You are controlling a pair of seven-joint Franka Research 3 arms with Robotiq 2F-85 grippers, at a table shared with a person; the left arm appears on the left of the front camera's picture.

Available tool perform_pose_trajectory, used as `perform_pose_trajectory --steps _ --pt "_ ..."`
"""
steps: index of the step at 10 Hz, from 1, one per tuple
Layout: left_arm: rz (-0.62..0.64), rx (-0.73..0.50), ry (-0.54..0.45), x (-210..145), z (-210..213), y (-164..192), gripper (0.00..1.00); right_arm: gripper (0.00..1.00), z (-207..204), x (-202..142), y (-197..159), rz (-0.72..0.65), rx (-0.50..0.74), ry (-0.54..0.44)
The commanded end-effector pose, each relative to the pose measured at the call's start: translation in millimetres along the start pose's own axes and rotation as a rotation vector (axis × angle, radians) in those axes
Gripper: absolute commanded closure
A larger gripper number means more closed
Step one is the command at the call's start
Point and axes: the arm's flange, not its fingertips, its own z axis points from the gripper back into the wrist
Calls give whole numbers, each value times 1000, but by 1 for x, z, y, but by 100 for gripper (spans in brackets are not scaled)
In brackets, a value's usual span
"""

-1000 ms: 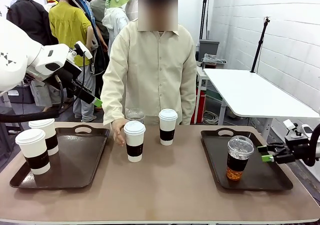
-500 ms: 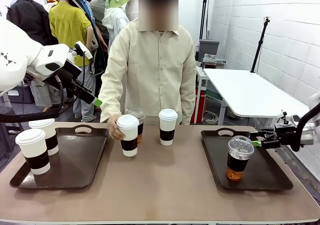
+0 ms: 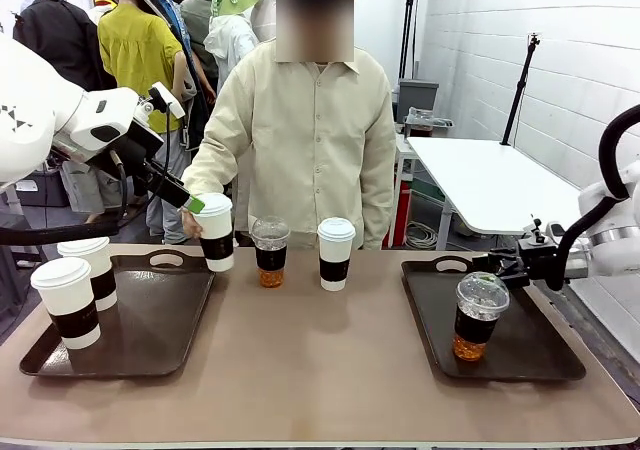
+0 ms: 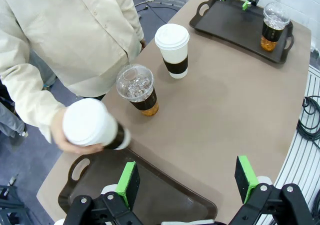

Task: Distribute the coffee onto the tray.
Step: Pick up another iced Americano from the middle of the table and place it on the right Handle tray.

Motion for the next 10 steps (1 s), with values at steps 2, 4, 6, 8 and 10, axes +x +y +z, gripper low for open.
perform_pose_trajectory --steps 2,4,6,8,10 --pt "4 -4 -2 -1 -1 1 0 0 -9 3 -10 -23 38 -1" --pt "4 -4 -2 -1 -1 1 0 0 -8 2 -5 8 14 -3" --pt "4 -4 -2 -1 -1 1 0 0 -8 2 -5 8 14 -3" --pt "4 -4 -2 -1 -1 1 0 0 -7 0 -8 4 14 -5" --pt "4 -4 -2 -1 -1 1 0 0 -29 10 -11 12 -10 -30"
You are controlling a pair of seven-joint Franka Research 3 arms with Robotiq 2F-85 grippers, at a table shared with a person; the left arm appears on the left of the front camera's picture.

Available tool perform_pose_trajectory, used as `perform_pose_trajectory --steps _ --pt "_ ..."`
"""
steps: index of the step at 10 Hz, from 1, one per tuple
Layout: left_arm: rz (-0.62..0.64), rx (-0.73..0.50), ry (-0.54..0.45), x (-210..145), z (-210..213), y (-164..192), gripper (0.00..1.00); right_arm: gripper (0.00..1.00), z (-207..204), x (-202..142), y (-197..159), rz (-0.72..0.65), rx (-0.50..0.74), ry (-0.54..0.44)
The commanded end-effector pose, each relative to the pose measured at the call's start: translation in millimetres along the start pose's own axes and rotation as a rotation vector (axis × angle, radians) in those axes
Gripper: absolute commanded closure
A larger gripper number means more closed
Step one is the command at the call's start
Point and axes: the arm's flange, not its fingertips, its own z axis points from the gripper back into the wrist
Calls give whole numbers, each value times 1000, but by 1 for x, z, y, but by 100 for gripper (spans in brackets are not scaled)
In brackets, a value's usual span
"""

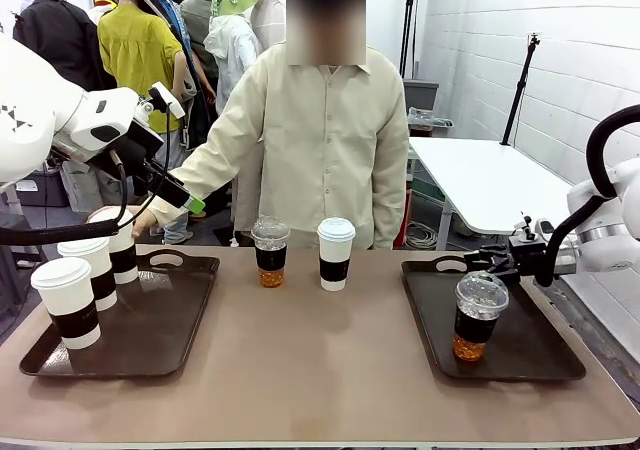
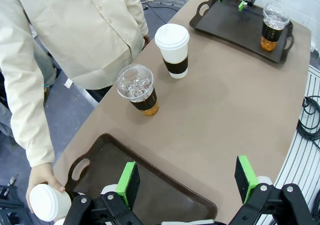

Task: Distribute the coffee onto the tray.
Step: Pick up another iced Americano from the middle of the table and place it on the right Handle tray.

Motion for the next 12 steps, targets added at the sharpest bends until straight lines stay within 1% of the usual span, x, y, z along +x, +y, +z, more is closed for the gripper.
perform_pose_trajectory --steps 1,3,4,7,9,12 --pt "4 -4 -2 -1 -1 1 0 0 -27 10 -7 2 -5 -37" --pt "4 -4 -2 -1 -1 1 0 0 -51 17 -17 5 17 -56" --pt "4 -4 -2 -1 -1 1 0 0 -63 22 -22 7 18 -83" --pt "4 -4 -2 -1 -1 1 0 0 -98 32 -23 10 87 -150" --pt "4 -4 -2 -1 -1 1 0 0 -113 35 -18 23 135 -151" --pt "4 -4 -2 -1 -1 1 0 0 -128 33 -16 4 198 -166"
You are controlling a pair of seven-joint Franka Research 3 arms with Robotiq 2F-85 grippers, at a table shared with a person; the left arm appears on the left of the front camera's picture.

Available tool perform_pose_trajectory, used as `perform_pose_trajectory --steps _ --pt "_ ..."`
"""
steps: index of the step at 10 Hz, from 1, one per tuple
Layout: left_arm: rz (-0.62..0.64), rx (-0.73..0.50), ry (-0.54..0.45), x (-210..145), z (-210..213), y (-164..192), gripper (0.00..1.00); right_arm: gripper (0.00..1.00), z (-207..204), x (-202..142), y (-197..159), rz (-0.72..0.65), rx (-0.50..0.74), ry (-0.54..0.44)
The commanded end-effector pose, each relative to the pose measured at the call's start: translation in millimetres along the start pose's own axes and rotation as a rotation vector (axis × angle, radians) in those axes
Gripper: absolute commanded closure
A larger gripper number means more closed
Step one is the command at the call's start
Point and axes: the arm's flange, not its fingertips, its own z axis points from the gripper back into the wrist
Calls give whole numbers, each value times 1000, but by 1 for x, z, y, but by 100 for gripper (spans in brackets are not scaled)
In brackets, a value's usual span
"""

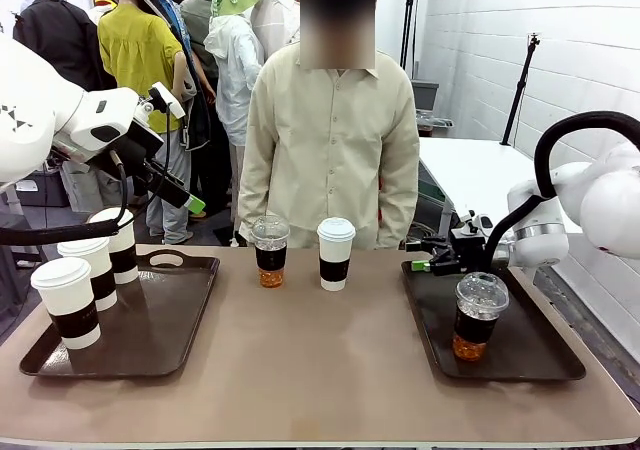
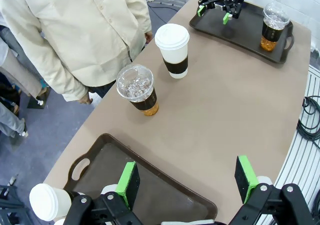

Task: Distribute the coffee onto the tray.
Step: Pick up another iced Americano from the middle of the table and place it on the right Handle tray.

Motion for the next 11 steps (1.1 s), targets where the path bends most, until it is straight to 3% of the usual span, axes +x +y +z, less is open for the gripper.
perform_pose_trajectory --steps 1,11 --pt "4 -4 -2 -1 -1 1 0 0 -3 1 -8 -18 42 -8" --pt "4 -4 -2 -1 -1 1 0 0 -5 -2 1 -5 19 -10"
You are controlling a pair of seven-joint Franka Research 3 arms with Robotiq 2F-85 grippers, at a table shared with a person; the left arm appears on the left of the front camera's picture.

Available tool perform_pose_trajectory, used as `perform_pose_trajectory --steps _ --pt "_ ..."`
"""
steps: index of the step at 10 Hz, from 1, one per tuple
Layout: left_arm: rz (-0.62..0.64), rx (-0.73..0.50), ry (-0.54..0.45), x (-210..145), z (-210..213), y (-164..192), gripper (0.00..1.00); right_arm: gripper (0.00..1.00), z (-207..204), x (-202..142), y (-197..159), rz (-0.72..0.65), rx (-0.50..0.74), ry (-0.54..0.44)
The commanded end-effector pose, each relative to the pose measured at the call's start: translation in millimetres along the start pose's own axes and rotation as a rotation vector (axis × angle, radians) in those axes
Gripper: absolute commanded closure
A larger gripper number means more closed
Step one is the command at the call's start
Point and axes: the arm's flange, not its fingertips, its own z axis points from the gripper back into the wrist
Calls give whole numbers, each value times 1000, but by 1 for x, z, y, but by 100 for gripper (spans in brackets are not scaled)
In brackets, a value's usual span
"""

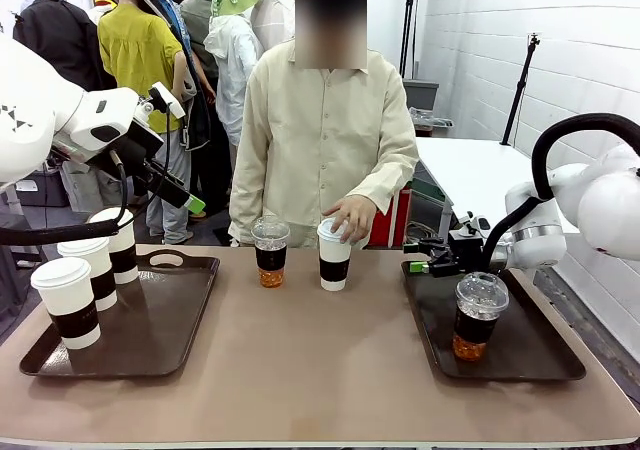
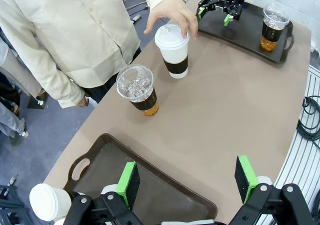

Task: Distribute the coffee onto the tray.
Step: Pick up another iced Americano from the middle of the table and place it on the right Handle tray.

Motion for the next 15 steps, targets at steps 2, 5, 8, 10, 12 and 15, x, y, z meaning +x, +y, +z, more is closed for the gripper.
perform_pose_trajectory --steps 2,5,8,10,12,15 --pt "4 -4 -2 -1 -1 1 0 0 -1 0 0 0 0 0" --pt "4 -4 -2 -1 -1 1 0 0 -1 0 0 0 0 0" --pt "4 -4 -2 -1 -1 1 0 0 -1 0 0 0 0 0" --pt "4 -4 -2 -1 -1 1 0 0 -1 0 0 0 0 0" --pt "4 -4 -2 -1 -1 1 0 0 -1 0 0 0 0 0" --pt "4 -4 -2 -1 -1 1 0 0 -1 0 0 0 0 0"
